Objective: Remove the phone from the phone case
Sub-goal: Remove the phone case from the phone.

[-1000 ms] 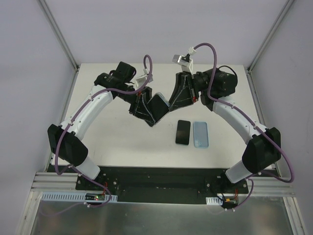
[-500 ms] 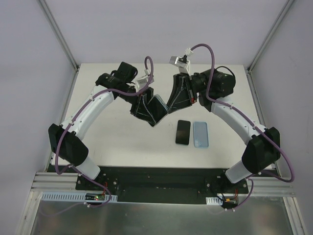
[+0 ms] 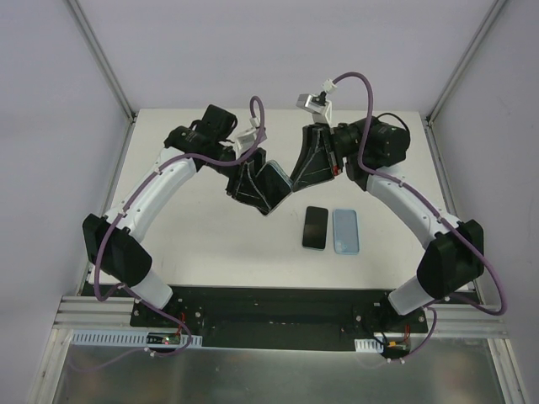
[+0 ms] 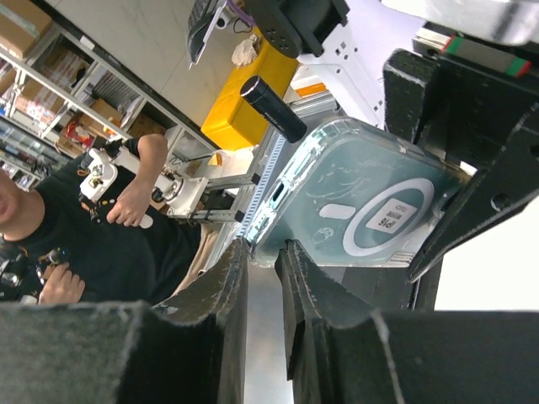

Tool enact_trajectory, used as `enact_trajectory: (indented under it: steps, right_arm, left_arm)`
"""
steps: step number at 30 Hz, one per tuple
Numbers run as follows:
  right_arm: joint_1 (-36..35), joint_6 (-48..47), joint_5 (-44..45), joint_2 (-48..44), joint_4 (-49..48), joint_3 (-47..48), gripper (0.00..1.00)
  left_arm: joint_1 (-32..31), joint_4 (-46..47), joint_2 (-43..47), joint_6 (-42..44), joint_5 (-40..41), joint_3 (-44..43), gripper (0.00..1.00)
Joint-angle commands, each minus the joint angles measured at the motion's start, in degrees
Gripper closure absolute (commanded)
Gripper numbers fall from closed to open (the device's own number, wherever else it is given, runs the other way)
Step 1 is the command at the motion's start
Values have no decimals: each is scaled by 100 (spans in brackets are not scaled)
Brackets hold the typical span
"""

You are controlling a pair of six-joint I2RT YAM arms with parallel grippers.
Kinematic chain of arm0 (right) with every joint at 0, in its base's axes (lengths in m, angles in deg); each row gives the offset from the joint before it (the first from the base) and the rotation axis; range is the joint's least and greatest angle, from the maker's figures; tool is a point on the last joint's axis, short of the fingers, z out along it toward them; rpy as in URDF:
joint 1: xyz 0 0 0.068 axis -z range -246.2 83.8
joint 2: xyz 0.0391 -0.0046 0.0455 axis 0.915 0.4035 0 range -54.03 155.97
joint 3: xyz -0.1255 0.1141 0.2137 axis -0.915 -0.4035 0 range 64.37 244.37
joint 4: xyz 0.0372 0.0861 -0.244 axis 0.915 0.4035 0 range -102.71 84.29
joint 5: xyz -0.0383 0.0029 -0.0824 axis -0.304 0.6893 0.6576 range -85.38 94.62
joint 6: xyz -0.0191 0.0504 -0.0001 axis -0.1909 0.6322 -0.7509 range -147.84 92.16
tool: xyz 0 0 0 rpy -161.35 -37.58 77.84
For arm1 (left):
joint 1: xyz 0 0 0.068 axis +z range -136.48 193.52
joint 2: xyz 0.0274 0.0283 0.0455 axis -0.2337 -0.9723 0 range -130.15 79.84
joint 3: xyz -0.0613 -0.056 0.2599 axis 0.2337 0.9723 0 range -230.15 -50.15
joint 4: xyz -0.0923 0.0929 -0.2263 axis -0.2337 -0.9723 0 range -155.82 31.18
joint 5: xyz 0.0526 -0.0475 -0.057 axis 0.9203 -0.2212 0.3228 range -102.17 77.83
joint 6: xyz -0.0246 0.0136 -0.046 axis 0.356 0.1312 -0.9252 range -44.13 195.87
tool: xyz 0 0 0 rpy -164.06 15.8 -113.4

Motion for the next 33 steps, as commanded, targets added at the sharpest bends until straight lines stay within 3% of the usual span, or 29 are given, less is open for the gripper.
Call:
enact_trajectory:
  steps: [1,5,10,17,22,23,26,27,33]
  right_arm:
    - [105,347,246,31,-1118,-113,73]
    - [439,426,307,4,-1109,-211,60]
    - [668,708,395,232,-1118,62,53]
    - [818,1234,396,864,-1109,1080,43]
    - [879,1446,220,1172,-1118,1591,30]
    - [914,1498,202,1243,-1118,1678,27]
    - [1002,1823,132,1541,-1118,2117,3]
    - [1020,1867,97,1620,-1118,2275,1]
    - [1064,2368,35,2226,-1118,3417,1]
  left_arm:
    - [61,611,-50,-517,-357,-118,100]
    - [96,602,82,-649,-137,-83,100]
    - [113,611,293,-790,223,-4,100]
    - [403,611,540,-1167,365,-56,100]
    - [737,611,522,-1449,241,-241,100]
    - [755,611,548,-1475,259,-259,100]
    - [755,602,636,-1607,425,-268,100]
    - [764,611,697,-1642,461,-250,100]
    - [790,620,961,-1836,716,-118,100]
